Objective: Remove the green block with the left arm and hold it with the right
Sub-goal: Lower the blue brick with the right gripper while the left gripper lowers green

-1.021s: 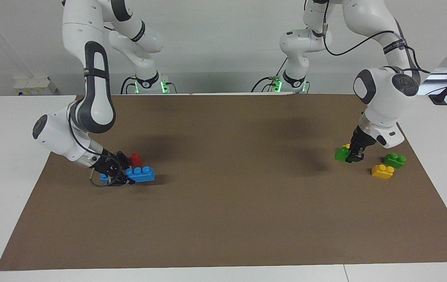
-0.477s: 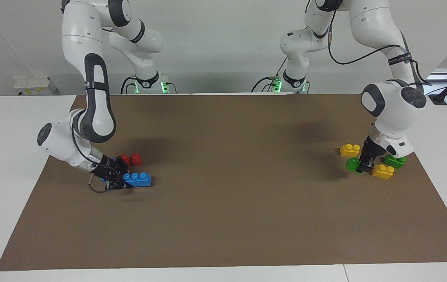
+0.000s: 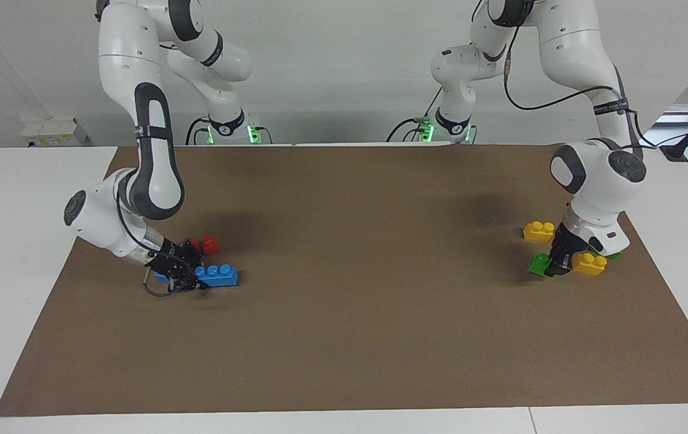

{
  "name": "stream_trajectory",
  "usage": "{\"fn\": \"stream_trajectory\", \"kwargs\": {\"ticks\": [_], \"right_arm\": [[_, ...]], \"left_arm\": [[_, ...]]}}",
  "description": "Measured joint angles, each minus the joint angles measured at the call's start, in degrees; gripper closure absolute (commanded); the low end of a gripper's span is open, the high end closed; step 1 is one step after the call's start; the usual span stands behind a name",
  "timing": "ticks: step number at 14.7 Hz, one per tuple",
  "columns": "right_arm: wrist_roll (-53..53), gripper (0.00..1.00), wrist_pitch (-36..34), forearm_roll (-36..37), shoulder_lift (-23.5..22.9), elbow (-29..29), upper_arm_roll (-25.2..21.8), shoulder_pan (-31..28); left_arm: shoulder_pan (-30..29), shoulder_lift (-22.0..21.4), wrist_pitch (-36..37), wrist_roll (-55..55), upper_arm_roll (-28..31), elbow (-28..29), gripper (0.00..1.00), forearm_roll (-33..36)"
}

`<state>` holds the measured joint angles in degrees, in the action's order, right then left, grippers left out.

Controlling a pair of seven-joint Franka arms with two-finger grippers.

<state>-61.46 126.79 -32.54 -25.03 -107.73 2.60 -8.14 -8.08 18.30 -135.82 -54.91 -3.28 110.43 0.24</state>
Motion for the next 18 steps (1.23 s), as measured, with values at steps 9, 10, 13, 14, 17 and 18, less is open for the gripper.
{"fn": "stream_trajectory", "kwargs": {"ticks": [9,10,13,14,17,18], "right_arm": [[0.0,0.03,0.28,0.01,0.36,-0.09,-0.05,0.2],[0.0,0.02,0.14,0.01,0.74,-0.02,-0.05,0.2],[0.0,0.01,-1.42,0.01,2.74,0.28,-0.03,0.26],[0.0,0.01,-2.13,0.19,3.68,0.41,-0.02,0.3],[0.0,0.0,-4.67,3.25,7.46,0.7,-0.02,0.3],[0.0,0.0,-5.66,5.02,8.97,0.82,-0.02,0.3]], "left_arm": [[-0.64,2.58,-3.03,0.46,0.01,-0.09,0.81,0.84],[-0.64,2.59,-3.03,1.03,0.0,-0.13,0.01,0.85],[-0.64,2.62,-3.02,3.88,-0.03,-0.16,0.0,0.86],[-0.64,2.62,-3.02,4.51,-0.03,-0.25,0.0,0.86],[-0.62,2.34,-2.76,5.34,-0.28,-1.01,0.0,0.86],[-0.56,1.96,-2.39,5.4,-0.46,-1.25,0.0,0.87]]}}
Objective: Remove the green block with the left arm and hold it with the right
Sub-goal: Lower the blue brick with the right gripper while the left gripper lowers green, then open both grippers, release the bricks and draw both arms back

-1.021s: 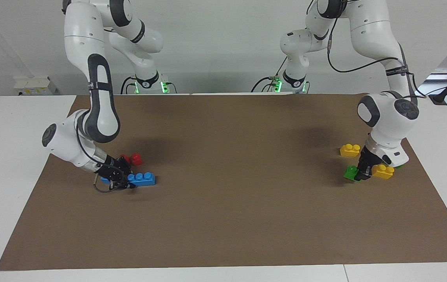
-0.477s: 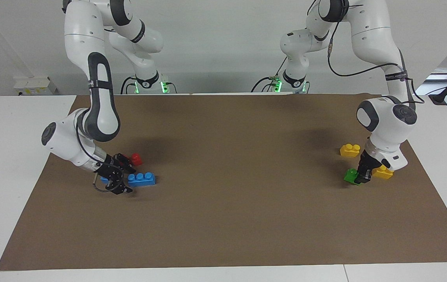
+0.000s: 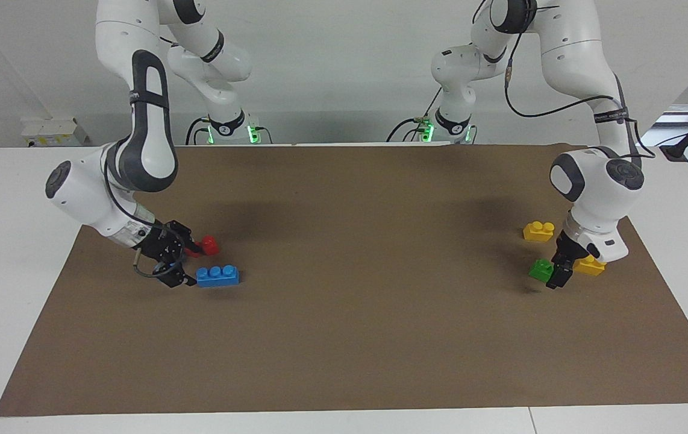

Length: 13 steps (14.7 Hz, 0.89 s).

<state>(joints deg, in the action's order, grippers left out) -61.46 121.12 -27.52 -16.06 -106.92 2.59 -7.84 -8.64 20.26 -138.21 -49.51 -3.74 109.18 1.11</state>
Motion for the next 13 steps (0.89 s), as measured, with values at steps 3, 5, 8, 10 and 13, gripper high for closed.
{"fn": "stream_trajectory", "kwargs": {"ticks": [3,5,8,10,13], "right_arm": [[0.01,0.0,-5.45,5.73,4.32,1.92,0.1,0.02],[0.38,0.0,-10.57,7.8,6.64,4.75,0.4,0.06],[5.62,0.0,-16.26,10.97,10.53,8.09,0.64,0.62],[10.67,0.0,-18.28,15.35,13.49,8.76,0.69,1.97],[21.98,0.0,-21.83,19.51,16.9,8.83,0.71,3.21]], "left_arm": [[0.27,-2.29,2.96,0.18,-0.61,-0.59,0.0,0.05],[1.03,-4.58,5.27,0.86,-0.78,-0.83,0.0,0.12],[2.64,-7.71,8.83,2.66,-0.87,-0.85,0.0,0.16],[3.7,-9.68,11.31,5.02,-0.86,-0.87,0.0,0.22],[4.25,-13.18,15.96,11.69,-0.92,-0.91,0.0,1.4]]}}
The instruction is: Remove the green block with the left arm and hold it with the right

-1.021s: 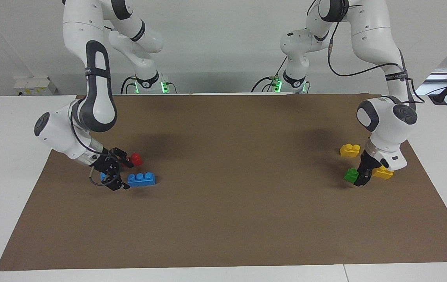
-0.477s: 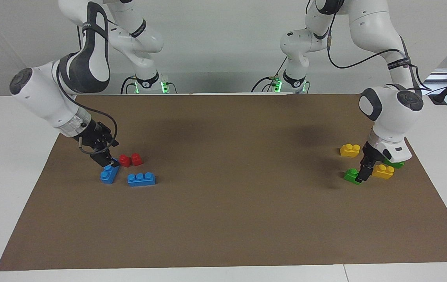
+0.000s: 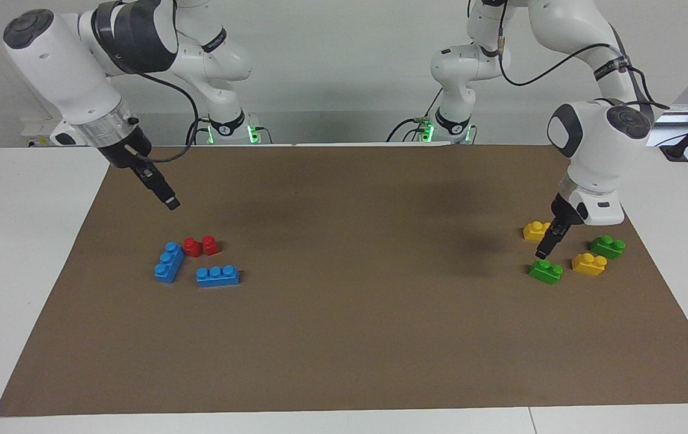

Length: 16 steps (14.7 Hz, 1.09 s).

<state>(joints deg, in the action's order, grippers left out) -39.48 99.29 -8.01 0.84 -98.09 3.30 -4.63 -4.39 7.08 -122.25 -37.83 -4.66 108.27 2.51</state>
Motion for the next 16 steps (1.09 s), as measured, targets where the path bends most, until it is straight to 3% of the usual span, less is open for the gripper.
{"fn": "stream_trajectory", "kwargs": {"ticks": [8,12,16], "right_arm": [[33.21,0.0,-7.17,6.4,4.97,0.06,-0.19,-0.12],[37.6,0.0,-8.22,6.99,5.23,0.03,-0.18,-0.12],[37.68,0.0,-8.42,7.05,5.23,0.02,-0.17,-0.11]], "left_arm": [[0.91,-11.23,17.07,22.58,0.06,-1.61,0.0,0.42],[0.91,-12.25,26.44,28.11,-0.36,-6.26,0.0,0.42],[0.92,-12.26,30.68,30.56,-1.59,-10.45,0.0,-0.09]]}}
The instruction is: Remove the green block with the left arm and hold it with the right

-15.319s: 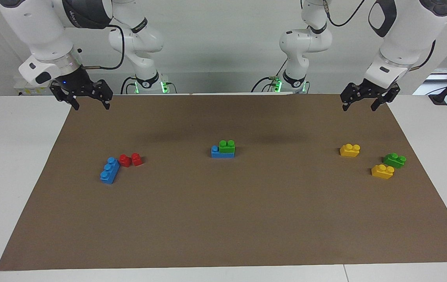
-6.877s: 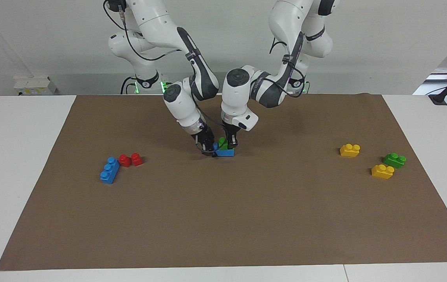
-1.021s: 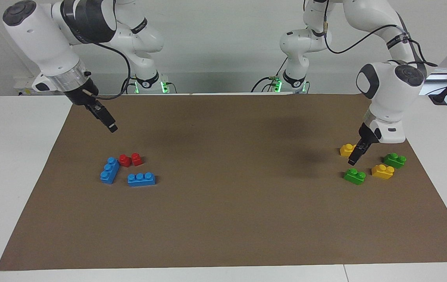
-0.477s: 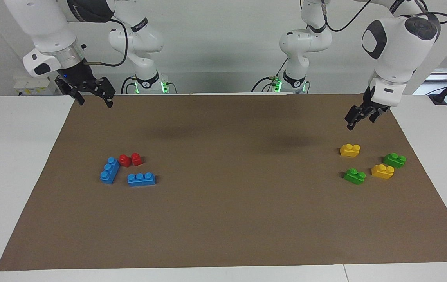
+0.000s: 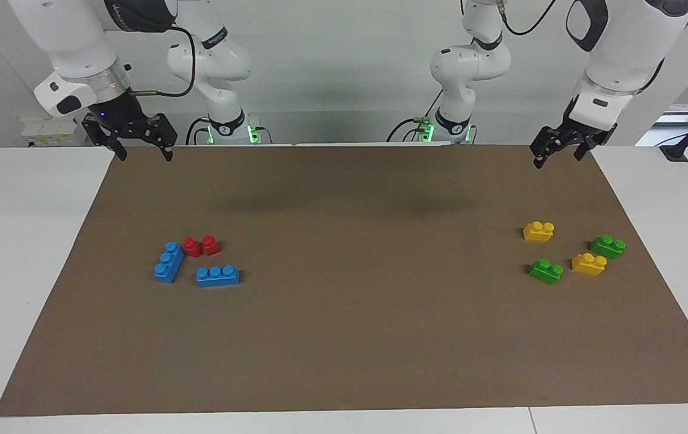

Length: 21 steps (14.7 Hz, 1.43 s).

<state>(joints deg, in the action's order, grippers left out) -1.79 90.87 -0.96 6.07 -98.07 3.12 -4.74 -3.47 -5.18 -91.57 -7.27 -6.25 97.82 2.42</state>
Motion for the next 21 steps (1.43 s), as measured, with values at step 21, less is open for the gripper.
{"fn": "stream_trajectory", "kwargs": {"ticks": [21], "right_arm": [[1.38,0.0,-1.47,0.69,0.0,-0.05,0.0,0.0]], "left_arm": [[0.03,-1.25,1.4,1.93,-0.09,-1.05,0.0,-3.45]]}}
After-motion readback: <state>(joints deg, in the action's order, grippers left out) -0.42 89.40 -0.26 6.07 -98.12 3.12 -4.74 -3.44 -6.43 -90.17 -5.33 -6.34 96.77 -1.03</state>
